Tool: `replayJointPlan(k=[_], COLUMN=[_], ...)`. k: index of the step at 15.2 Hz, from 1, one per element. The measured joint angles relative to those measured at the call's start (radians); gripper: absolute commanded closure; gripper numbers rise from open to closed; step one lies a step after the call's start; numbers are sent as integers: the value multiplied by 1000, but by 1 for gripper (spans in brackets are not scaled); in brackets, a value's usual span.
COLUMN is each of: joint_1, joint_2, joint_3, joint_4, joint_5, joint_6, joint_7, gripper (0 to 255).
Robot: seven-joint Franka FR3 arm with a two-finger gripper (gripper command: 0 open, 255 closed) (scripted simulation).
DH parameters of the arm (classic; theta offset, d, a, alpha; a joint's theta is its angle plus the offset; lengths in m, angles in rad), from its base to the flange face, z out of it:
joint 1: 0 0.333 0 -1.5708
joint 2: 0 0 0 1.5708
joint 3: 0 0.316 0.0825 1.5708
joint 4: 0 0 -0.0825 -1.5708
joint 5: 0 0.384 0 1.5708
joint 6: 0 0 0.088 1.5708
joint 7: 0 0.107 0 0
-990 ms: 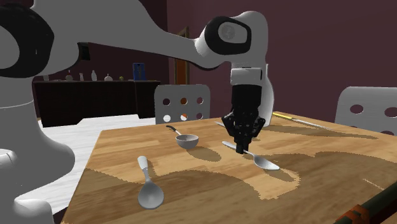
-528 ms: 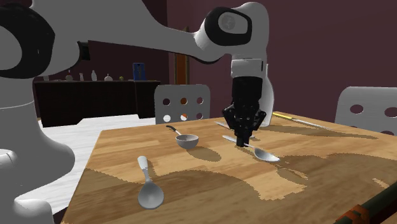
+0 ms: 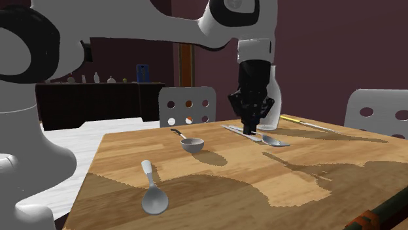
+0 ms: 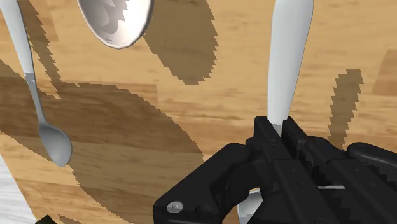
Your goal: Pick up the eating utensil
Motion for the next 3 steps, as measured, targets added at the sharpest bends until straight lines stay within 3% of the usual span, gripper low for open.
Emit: replayJointPlan(k=[3], joint_1=[17], joint_2=[18], joint_3=[1], joint_4=[55], joint_5=[-14], joint_6=[-42], joint_7=[0], gripper=[255])
